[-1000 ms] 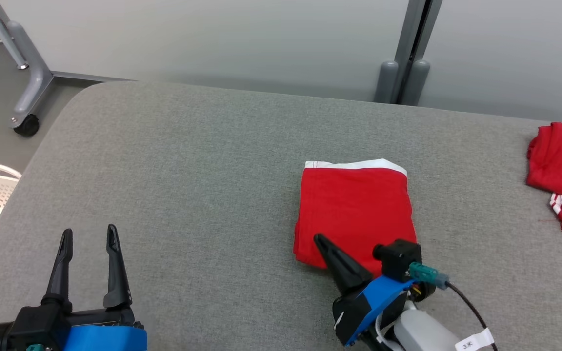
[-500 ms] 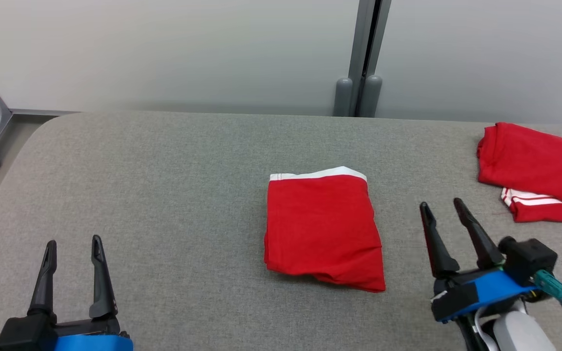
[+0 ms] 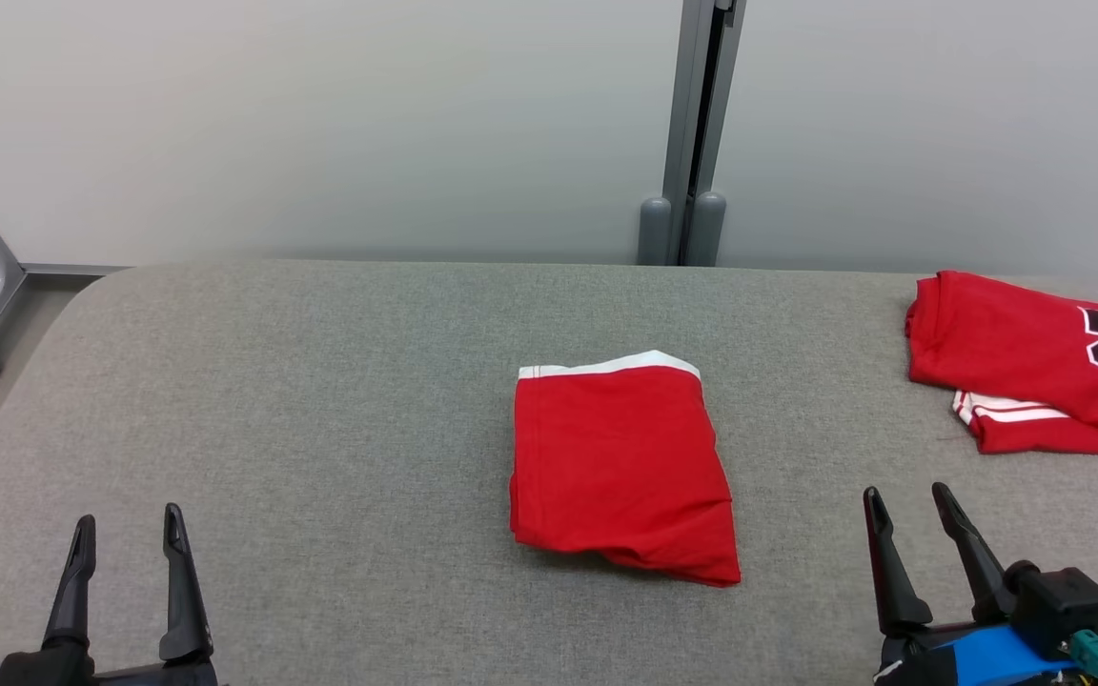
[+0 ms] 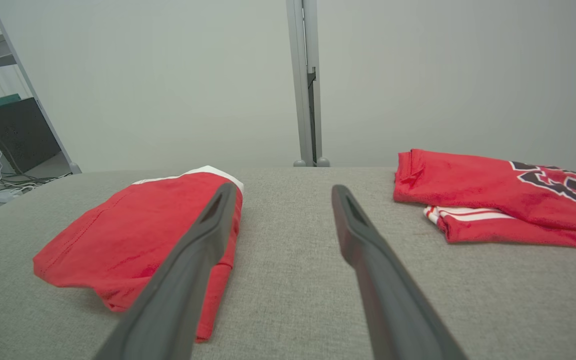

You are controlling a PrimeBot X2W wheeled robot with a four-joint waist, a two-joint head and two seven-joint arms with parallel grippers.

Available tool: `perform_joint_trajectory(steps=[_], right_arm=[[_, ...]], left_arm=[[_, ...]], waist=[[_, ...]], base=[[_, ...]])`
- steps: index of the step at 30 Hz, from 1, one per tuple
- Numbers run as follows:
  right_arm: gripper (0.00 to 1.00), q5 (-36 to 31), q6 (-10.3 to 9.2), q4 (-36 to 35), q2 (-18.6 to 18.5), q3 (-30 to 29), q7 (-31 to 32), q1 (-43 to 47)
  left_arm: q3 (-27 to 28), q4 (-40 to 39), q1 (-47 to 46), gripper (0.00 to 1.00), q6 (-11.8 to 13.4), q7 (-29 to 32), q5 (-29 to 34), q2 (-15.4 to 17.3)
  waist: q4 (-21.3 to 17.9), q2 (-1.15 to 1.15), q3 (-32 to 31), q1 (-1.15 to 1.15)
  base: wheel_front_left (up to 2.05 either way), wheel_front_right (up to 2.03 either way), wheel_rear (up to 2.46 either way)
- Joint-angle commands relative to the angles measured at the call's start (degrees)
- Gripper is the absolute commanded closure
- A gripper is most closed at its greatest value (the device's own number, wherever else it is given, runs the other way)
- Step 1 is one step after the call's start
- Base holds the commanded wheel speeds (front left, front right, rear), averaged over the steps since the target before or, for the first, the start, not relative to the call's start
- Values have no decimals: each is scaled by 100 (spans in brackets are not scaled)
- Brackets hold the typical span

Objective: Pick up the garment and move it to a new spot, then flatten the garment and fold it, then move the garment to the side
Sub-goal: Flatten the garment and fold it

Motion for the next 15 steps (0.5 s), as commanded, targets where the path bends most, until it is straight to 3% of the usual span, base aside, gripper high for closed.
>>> perform_joint_trajectory(steps=[1,5,15], right_arm=[[0,-31,1,-49,27,-6,-29,98],[0,292,1,-127,98,26,60,215],[0,-44,1,-443,132,13,350,344]], left_arm=[[6,4,16,0,-20,56,-41,51],[-35,-46,49,0,-40,176,-107,75],[-97,-243,123,0,-16,543,-198,124]], waist=[[22,0,-15,1],[79,0,-70,1],[139,0,-175,1]], base=[[0,0,0],[0,0,0],[0,0,0]])
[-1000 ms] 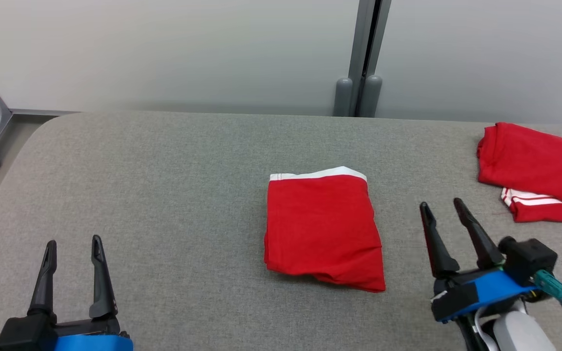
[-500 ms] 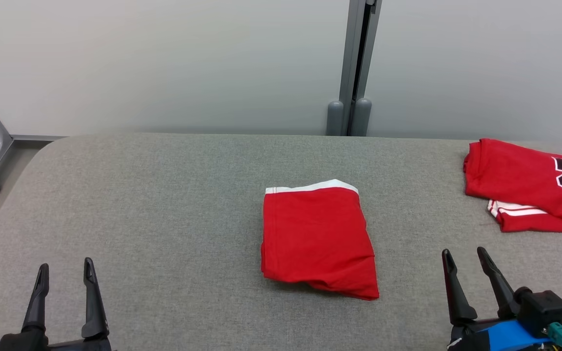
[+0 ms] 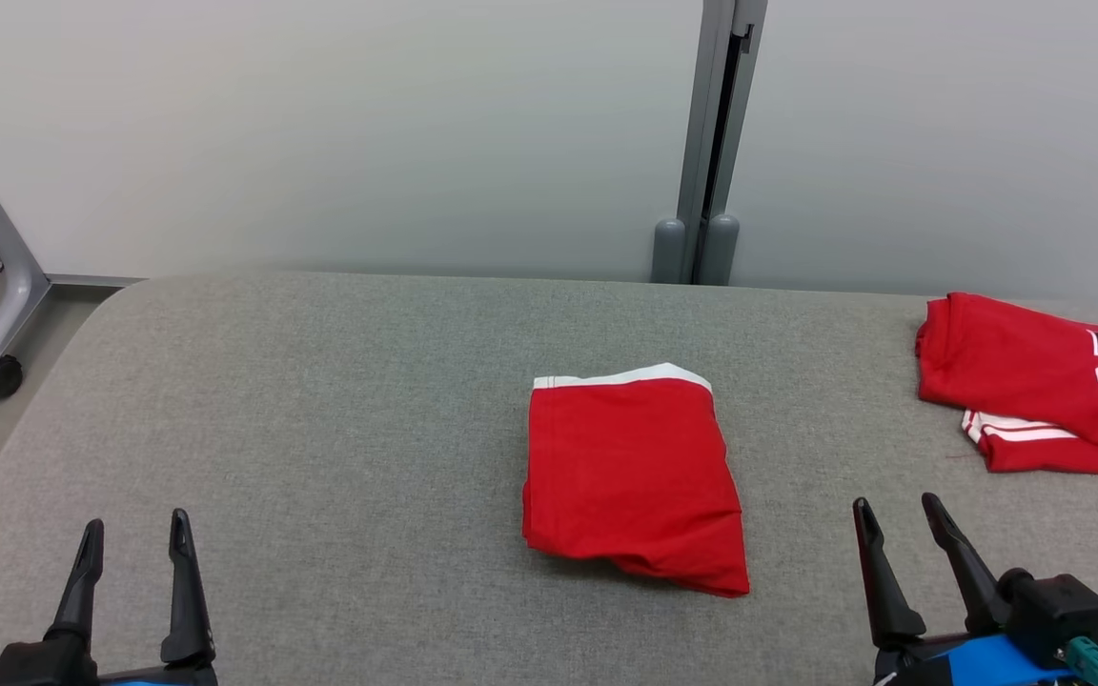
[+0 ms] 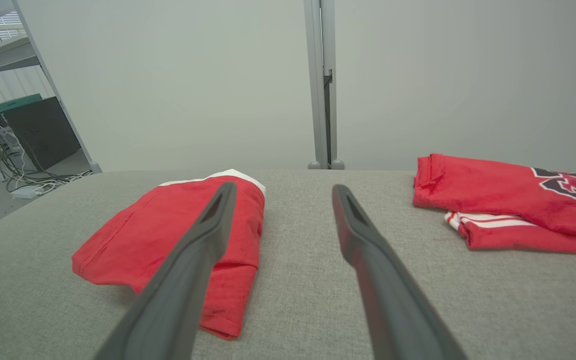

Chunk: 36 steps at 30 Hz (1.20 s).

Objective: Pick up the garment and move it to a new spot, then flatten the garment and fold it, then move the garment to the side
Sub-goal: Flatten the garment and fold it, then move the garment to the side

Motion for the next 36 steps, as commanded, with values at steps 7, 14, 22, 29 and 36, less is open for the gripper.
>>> perform_joint_trajectory(steps=[7,14,22,29,36], right_arm=[[0,-165,1,-202,25,-70,146,150],[0,-241,1,-389,29,-191,276,197],[0,-188,1,-430,30,-338,340,240],[0,-165,1,-426,31,-352,345,266],[0,-139,1,-346,31,-362,333,245]], left_arm=[[-139,-186,38,0,-38,125,-83,105],[-217,-193,47,0,-59,110,-158,141],[-300,-185,43,0,-89,126,-261,214],[-353,-183,42,0,-94,128,-312,237],[-379,-194,33,0,-78,123,-351,273]], waist=[[26,0,-40,0],[-21,0,-51,0],[-45,0,-66,0],[-66,0,-64,0],[-81,0,-56,0]], base=[[0,0,0],[0,0,0],[0,0,0],[0,0,0],[0,0,0]])
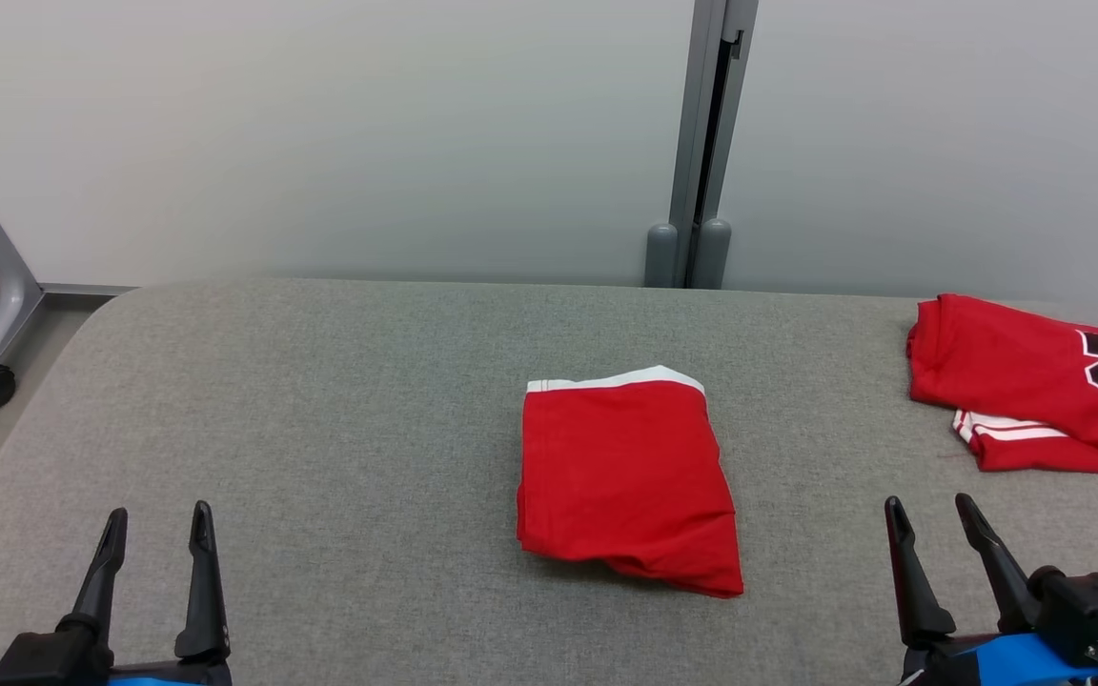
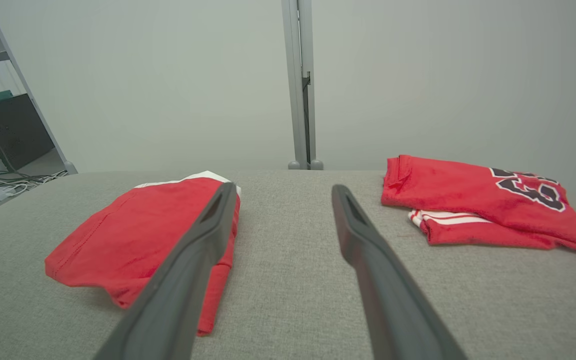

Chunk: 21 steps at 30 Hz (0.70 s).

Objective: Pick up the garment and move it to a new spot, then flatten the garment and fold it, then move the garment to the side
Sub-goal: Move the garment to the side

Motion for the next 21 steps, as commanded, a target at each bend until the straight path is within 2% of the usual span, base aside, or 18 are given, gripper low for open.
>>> perform_joint_trajectory(steps=[1,15,21], right_arm=[[0,26,1,16,4,-8,-11,75],[0,103,1,141,4,29,-55,60],[0,82,2,421,3,68,-105,-289]], left_arm=[[-26,-18,6,0,2,-6,-5,42],[-64,-48,36,0,85,-30,-50,77],[-106,-27,-85,0,115,-58,-52,65]], waist=[[-3,0,1,0],[-6,0,19,0],[80,0,100,0]], base=[[0,0,0],[0,0,0],[0,0,0]])
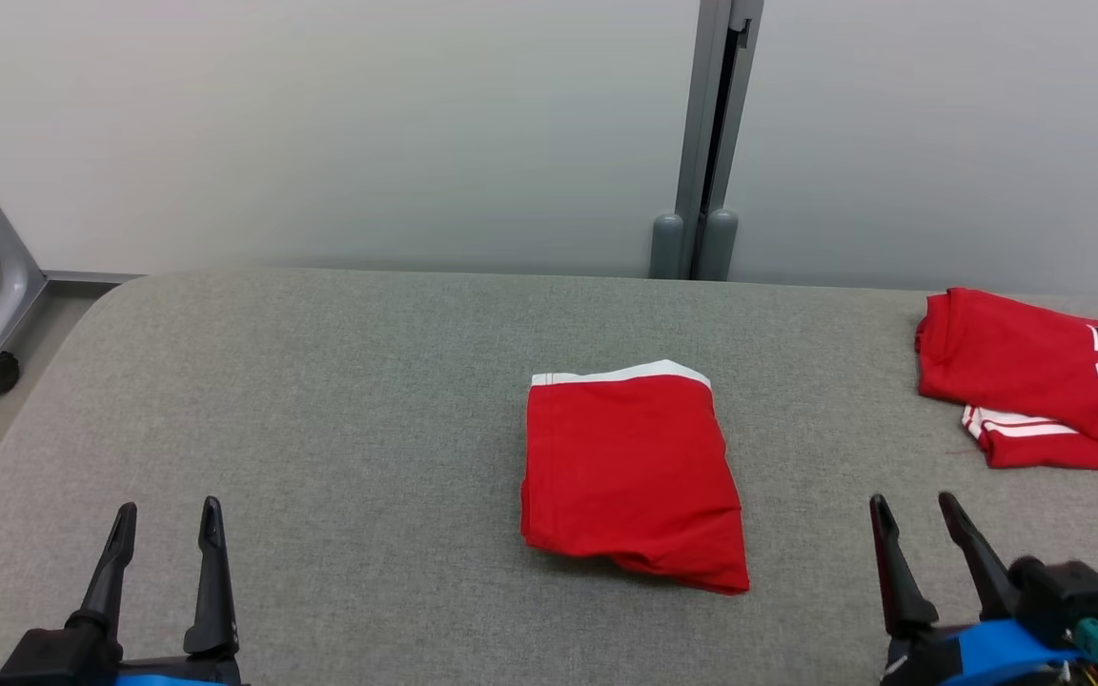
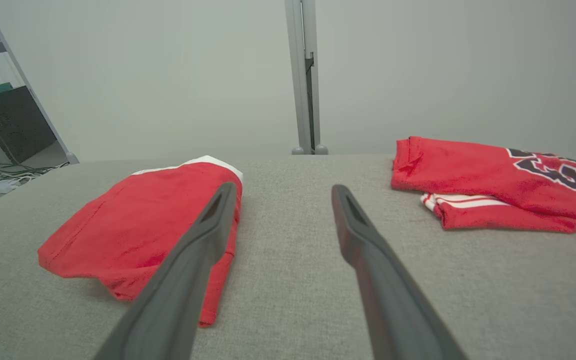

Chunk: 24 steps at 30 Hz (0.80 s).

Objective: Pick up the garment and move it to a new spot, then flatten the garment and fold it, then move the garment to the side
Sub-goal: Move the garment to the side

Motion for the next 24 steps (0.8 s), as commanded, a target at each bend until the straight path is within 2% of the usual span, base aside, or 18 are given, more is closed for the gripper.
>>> perform_joint_trajectory(steps=[1,9,14,15,24], right_arm=[[0,-31,3,22,3,47,-53,-259],[0,6,2,570,-186,641,139,-1810],[0,22,2,1434,-368,948,285,-2725],[0,6,2,1852,-433,1041,343,-2953],[0,82,2,3462,-482,1399,286,-3242]], left_arm=[[-12,1,-113,0,9,-24,-3,13],[-128,82,-365,0,29,-177,-22,-28],[-189,227,-630,0,33,-296,-52,-59],[-230,310,-729,0,20,-350,-69,-69],[-331,648,-1032,0,24,-572,-104,-158]], waist=[[55,0,49,0],[225,0,505,0],[372,0,827,0],[444,0,940,0],[630,0,1274,0]], base=[[0,0,0],[0,0,0],[0,0,0],[0,0,0],[0,0,0]])
